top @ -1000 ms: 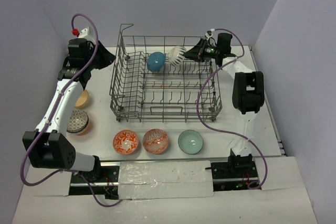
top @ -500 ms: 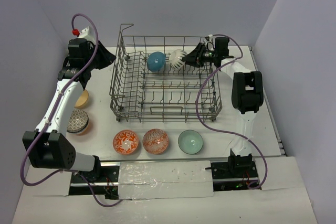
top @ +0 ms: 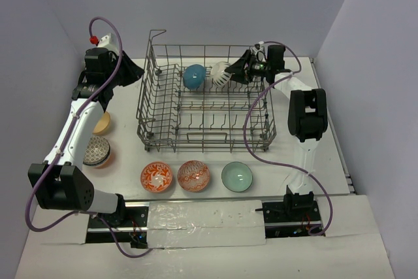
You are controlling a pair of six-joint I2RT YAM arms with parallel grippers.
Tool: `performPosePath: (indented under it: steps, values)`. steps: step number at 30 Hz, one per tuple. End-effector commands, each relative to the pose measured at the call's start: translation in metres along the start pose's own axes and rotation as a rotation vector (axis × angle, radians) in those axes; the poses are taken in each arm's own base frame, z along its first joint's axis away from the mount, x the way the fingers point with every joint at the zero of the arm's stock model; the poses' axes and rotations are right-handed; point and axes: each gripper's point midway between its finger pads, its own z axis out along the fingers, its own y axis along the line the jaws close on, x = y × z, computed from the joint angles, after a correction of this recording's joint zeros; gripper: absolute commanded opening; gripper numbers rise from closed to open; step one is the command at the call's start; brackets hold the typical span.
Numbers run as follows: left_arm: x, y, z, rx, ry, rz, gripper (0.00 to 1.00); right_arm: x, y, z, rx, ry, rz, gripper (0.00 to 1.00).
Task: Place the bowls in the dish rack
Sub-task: Turn the bowl upside down over the dish rack.
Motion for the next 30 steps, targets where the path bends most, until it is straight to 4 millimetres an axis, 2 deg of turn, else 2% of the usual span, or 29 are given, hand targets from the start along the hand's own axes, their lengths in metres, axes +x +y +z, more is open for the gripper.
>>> performPosePath:
  steps: [1, 16, 30]
  values:
    - [-0.012, -0.006, -0.007, 0.023, -0.044, 0.006, 0.3, 0.0, 0.013, 0.001, 0.02, -0.002, -0.035, 0.67]
    - [-0.017, -0.007, -0.011, 0.031, -0.058, 0.003, 0.3, -0.009, 0.037, -0.02, 0.151, -0.069, -0.117, 0.7]
    - [-0.018, -0.007, -0.012, 0.04, -0.057, -0.007, 0.3, -0.012, 0.057, -0.01, 0.192, -0.045, -0.18, 0.7]
